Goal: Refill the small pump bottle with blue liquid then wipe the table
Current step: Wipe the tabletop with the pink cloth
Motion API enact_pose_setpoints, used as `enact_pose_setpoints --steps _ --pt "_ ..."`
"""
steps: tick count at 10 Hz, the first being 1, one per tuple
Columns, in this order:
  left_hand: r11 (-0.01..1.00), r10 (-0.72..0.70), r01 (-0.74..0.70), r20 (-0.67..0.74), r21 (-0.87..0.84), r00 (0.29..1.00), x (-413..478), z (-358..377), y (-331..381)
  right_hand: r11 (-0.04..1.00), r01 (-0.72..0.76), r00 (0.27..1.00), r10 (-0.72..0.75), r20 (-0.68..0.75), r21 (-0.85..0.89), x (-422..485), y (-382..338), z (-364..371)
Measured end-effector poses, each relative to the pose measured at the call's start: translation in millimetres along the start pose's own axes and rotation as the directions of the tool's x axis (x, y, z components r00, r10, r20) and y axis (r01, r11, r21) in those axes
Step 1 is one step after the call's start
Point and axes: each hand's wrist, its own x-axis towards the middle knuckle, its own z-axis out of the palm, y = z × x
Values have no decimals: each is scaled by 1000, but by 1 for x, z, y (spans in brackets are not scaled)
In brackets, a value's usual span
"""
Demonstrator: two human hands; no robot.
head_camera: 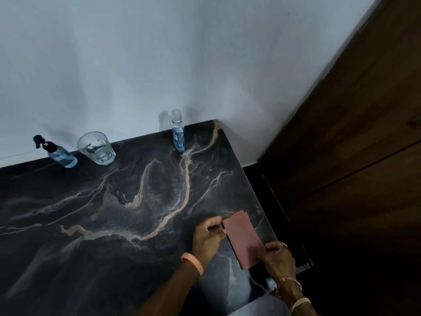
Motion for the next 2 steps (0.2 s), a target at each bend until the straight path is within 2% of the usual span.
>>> enact_pose_setpoints --steps 1,2 --pt "999 53 -53 -71 2 996 -7 -17 -7 999 -44 999 45 6 -23 3 0 1" --pt "990 93 -80 -116 115 989 -23 -46 -25 988 -156 988 156 -1 -20 6 -8 5"
